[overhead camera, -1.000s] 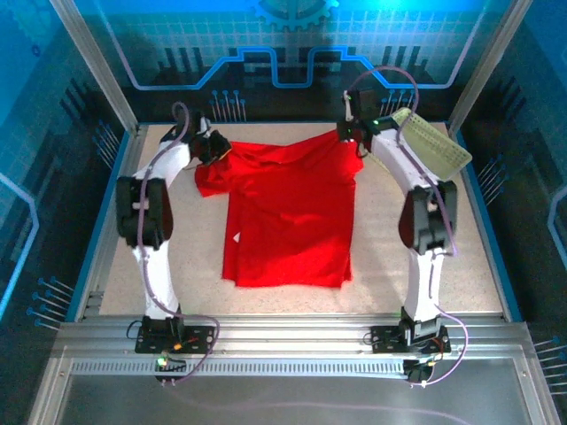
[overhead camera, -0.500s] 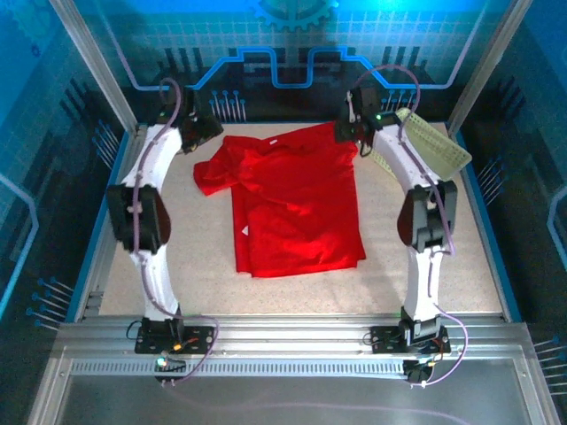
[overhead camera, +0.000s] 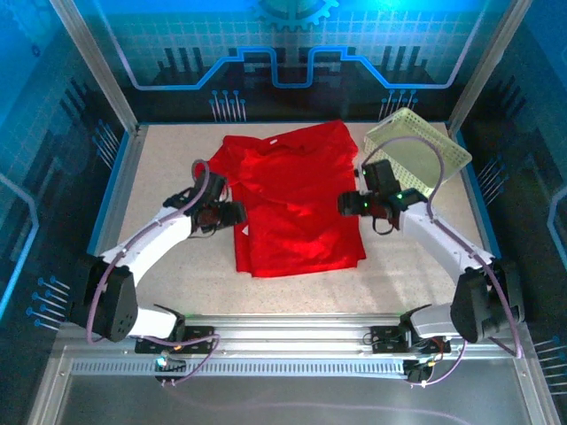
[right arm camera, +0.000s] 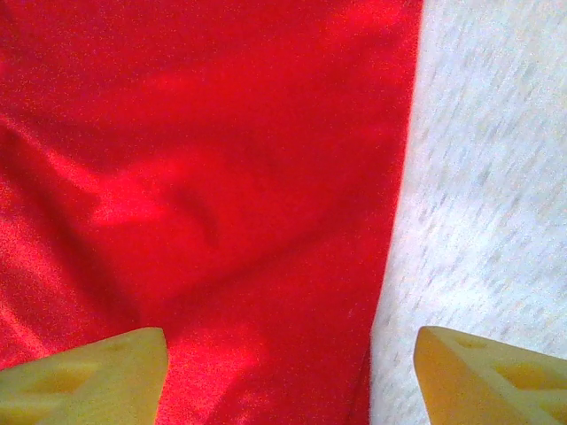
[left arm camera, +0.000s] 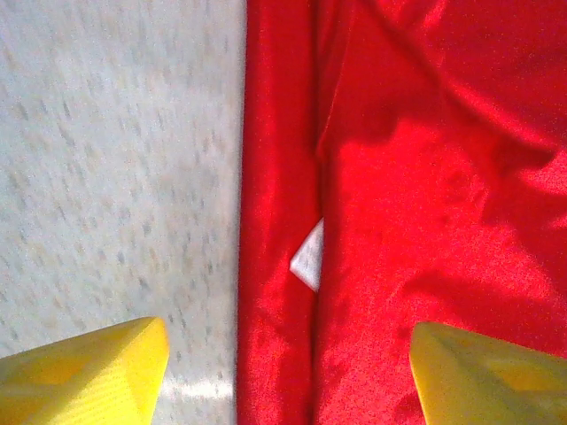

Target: Fold the inside-out t-shirt

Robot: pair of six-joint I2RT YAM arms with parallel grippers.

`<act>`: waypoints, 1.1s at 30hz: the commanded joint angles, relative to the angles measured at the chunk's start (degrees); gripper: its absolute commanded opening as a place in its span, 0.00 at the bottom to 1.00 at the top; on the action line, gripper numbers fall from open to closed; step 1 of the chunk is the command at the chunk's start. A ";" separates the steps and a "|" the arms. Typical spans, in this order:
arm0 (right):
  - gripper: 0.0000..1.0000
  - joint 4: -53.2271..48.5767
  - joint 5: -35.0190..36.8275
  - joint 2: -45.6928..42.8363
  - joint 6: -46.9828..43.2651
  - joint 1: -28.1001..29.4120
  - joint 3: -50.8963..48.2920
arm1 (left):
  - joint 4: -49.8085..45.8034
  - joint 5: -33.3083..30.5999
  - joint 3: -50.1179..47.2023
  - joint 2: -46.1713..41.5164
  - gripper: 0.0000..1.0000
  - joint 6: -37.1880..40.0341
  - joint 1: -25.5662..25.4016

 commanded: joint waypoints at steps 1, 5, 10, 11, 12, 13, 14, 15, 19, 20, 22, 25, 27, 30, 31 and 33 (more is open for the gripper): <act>0.72 2.21 -5.04 0.64 5.83 1.12 -4.35 | 5.17 3.09 -3.56 0.83 0.69 -2.54 -4.40; 0.61 -0.75 1.34 1.87 10.78 0.20 -7.85 | 4.35 0.58 -4.47 4.80 0.65 -6.26 -6.12; 0.48 0.06 -0.82 0.90 12.09 -2.75 -12.86 | 4.30 -3.50 -8.30 3.61 0.60 -8.87 -6.55; 0.48 0.06 -1.09 1.09 12.18 -2.88 -13.38 | 4.36 -3.59 -8.67 3.54 0.60 -8.88 -6.63; 0.47 -0.12 -1.36 1.40 12.45 -2.97 -13.66 | 4.39 -3.45 -9.05 3.55 0.60 -8.87 -6.65; 0.46 -0.01 -1.54 1.97 12.78 -2.92 -13.99 | 4.52 -3.31 -9.36 3.86 0.59 -8.87 -6.66; 0.44 0.34 -1.88 2.47 13.15 -2.98 -14.31 | 4.85 -3.00 -9.56 4.29 0.58 -8.92 -6.66; 0.42 0.57 -2.04 2.93 13.52 -2.93 -14.54 | 5.18 -2.76 -9.84 4.79 0.57 -8.88 -6.66; 0.26 0.93 -2.00 4.82 14.48 -2.83 -14.66 | 6.62 -2.06 -10.28 6.79 0.44 -8.79 -6.65; 0.22 0.61 -1.55 5.01 14.69 -2.88 -14.45 | 7.15 -1.90 -10.51 7.09 0.41 -8.98 -6.65; 0.19 -0.21 -0.26 4.95 15.33 -2.88 -14.24 | 7.91 -1.23 -10.46 7.88 0.36 -9.11 -6.66; 0.16 -1.01 1.13 5.10 16.05 -2.85 -14.16 | 8.00 -0.65 -10.25 8.74 0.26 -9.06 -6.63; 0.09 -1.59 2.08 4.86 16.57 -2.85 -14.09 | 8.21 -0.83 -10.65 8.44 0.18 -9.18 -6.60; 0.00 -2.82 4.39 2.89 17.60 -3.05 -14.30 | 7.42 -1.38 -11.29 6.98 0.04 -9.12 -6.65; 0.00 -3.37 5.35 1.94 18.13 -3.14 -14.58 | 7.18 -1.84 -11.81 6.32 0.00 -9.26 -6.64; 0.00 -4.45 6.51 0.00 18.89 -3.78 -15.24 | 6.82 -2.26 -12.81 4.67 0.00 -9.39 -6.61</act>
